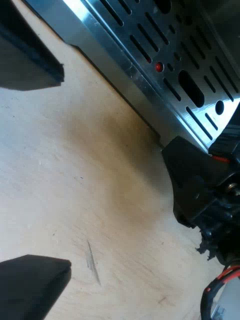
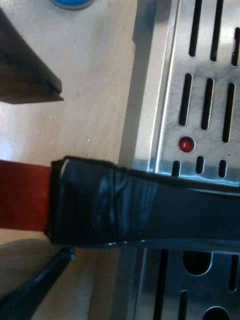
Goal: Grind coffee beans and then tamp
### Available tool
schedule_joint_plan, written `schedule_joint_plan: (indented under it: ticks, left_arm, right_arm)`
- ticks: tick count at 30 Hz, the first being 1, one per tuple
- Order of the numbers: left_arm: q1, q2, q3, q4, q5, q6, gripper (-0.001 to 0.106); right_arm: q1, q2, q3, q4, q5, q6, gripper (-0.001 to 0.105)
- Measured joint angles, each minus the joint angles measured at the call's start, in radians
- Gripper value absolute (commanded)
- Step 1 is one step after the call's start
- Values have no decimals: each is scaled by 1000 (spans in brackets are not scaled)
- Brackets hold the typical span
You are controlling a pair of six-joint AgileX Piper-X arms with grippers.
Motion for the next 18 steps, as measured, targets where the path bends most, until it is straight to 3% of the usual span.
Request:
schedule_joint_plan:
  ticks: [10,18]
  left_arm:
    - [0,0,0,0,0,0,70]
    - [0,0,0,0,0,0,70]
  right_arm:
    - [0,0,0,-10,7,19,59]
    - [0,0,0,9,35,83,59]
